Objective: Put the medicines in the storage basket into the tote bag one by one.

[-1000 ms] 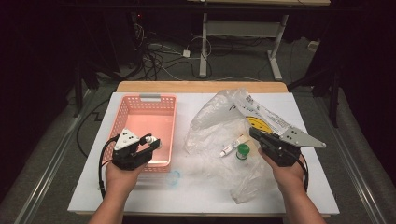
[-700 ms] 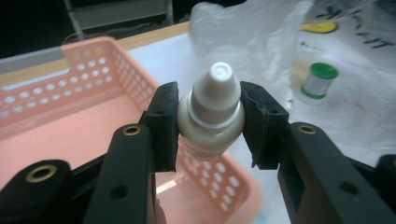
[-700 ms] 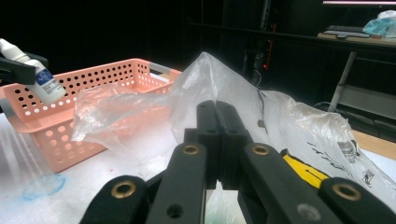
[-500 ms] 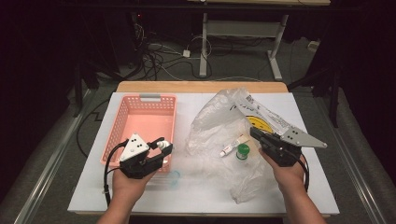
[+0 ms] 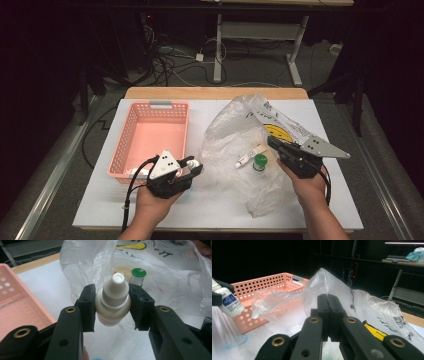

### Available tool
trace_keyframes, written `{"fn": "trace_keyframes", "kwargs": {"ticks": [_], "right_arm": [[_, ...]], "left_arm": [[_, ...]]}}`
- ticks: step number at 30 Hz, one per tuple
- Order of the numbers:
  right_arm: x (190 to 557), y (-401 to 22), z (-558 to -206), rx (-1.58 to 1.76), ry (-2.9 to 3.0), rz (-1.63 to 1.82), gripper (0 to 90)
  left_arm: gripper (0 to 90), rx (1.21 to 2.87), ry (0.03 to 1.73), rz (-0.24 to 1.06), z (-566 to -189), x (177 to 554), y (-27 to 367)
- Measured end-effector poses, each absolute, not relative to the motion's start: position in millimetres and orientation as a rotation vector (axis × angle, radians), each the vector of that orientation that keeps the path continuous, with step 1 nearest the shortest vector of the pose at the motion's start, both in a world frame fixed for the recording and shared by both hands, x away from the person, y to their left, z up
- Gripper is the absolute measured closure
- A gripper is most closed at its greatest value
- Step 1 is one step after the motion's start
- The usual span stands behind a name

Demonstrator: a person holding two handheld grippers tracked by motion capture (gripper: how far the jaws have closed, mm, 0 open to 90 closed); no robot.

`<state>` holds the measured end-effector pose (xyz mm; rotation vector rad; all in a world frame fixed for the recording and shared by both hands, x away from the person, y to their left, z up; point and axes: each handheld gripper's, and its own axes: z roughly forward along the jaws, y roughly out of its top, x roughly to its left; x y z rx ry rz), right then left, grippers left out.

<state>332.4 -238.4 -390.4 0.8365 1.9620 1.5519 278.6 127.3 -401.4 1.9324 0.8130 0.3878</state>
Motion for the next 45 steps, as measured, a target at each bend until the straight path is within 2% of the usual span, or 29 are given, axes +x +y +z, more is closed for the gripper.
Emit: {"fn": "trace_keyframes", "kwargs": {"ticks": [18,31,45], "right_arm": [[332.3,-235.9,-389.4,0.834,1.962,1.558,90.0],[335.3,-237.1,-391.9,0.845,1.962,1.561,90.0],[337.9,-237.4,-394.5,0.857,1.968,1.558,90.0]], "left_arm": [[57.8,1.978,0.736,0.334,-413.9,297.2,68.2],[57.8,1.997,0.742,0.359,-424.6,338.2,22.4],[57.7,2.012,0.777,0.414,-431.8,385.8,-2.9]]}}
